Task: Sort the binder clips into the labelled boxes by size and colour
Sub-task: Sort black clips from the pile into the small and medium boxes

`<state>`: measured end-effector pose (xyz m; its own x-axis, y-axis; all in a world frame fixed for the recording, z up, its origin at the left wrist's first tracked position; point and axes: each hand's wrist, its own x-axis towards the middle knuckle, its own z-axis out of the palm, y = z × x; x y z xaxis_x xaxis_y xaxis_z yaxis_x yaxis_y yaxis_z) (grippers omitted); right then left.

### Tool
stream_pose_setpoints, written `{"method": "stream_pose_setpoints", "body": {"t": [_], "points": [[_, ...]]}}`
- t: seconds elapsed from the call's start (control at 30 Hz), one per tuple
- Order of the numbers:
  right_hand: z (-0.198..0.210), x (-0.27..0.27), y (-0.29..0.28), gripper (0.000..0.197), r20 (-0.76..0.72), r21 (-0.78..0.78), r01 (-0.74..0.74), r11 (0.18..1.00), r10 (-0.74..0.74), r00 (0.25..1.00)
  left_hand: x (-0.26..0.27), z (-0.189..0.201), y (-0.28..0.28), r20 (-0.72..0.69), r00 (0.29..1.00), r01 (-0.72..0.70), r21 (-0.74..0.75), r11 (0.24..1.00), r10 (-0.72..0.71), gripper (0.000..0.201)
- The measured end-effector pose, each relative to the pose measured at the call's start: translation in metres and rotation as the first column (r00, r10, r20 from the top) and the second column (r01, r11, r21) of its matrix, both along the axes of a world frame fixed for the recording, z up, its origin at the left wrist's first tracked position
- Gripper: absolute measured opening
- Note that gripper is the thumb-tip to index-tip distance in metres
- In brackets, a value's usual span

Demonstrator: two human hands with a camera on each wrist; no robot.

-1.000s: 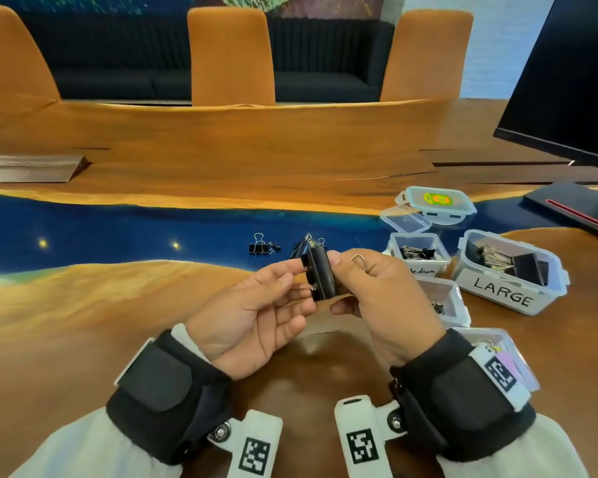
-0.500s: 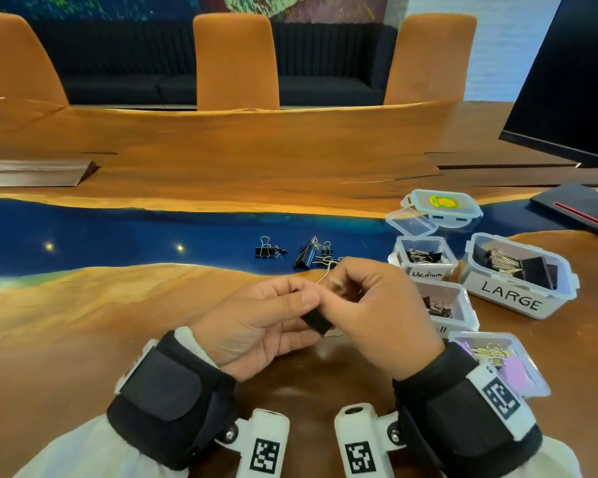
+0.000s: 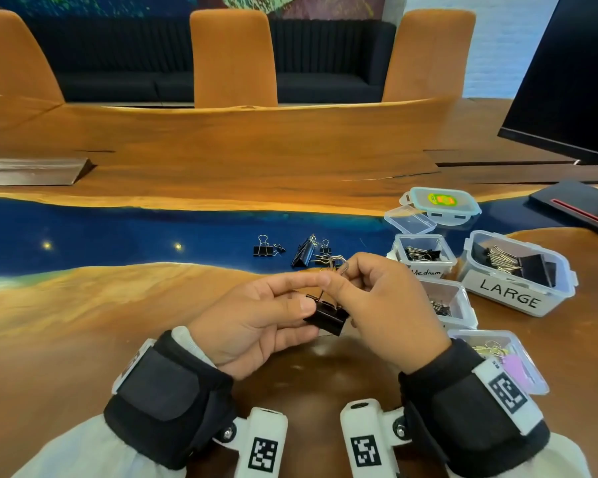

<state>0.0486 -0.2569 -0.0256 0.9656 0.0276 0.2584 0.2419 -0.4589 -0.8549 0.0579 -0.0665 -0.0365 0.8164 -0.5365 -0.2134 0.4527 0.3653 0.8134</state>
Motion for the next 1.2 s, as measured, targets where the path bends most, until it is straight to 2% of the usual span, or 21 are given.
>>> {"method": "stream_pose_setpoints", "body": {"t": [0.13,0.33,0.5,0.63,0.77,0.8,0.9,0.97,1.1,1.2], "points": [[-0.001,0.002,-0.001,0.026,-0.115,0.156,0.011,0.988,0.007,0.993,0.002,-0.002,0.001,0.034,0.999,-0.023,0.022,0.999,0.023,0.060],[0.001,0.002,-0.001,0.023,-0.205,0.307,-0.003,0.952,0.069,0.976,0.004,-0.004,0.004,0.028,0.999,-0.034,-0.004,0.999,0.034,0.055],[0.002,0.002,-0.003,0.017,-0.249,0.328,-0.003,0.945,0.089,0.964,0.004,-0.004,0.004,0.008,1.000,-0.028,-0.014,1.000,0.028,0.058],[0.003,0.002,0.000,0.016,-0.262,0.351,0.029,0.936,0.068,0.963,0.004,-0.003,0.005,-0.053,0.999,0.015,0.038,0.999,-0.013,0.055],[0.008,-0.001,0.004,0.018,-0.288,0.433,0.056,0.899,0.079,0.954,0.005,-0.003,0.004,-0.104,0.993,-0.059,0.037,0.998,0.063,0.045],[0.009,-0.002,0.004,0.022,-0.278,0.386,0.069,0.920,0.045,0.960,0.005,-0.003,0.004,-0.119,0.988,-0.093,0.026,0.995,0.095,0.041],[0.023,-0.008,0.000,0.047,-0.197,0.087,0.072,0.994,-0.054,0.979,0.006,-0.004,0.005,-0.164,0.972,-0.175,-0.021,0.984,0.170,0.040],[0.046,-0.015,-0.009,0.053,-0.147,0.016,0.058,0.998,-0.055,0.988,0.008,-0.006,0.006,-0.191,0.959,-0.224,-0.046,0.974,0.211,0.041],[0.104,-0.016,-0.054,0.040,-0.037,-0.038,0.104,0.994,-0.106,0.994,0.007,-0.005,0.006,-0.221,0.946,-0.257,-0.056,0.965,0.239,0.044],[0.127,0.001,-0.099,0.028,0.003,-0.129,0.222,0.966,-0.224,0.975,0.007,-0.006,0.007,-0.240,0.938,-0.272,-0.067,0.960,0.249,0.045]]}}
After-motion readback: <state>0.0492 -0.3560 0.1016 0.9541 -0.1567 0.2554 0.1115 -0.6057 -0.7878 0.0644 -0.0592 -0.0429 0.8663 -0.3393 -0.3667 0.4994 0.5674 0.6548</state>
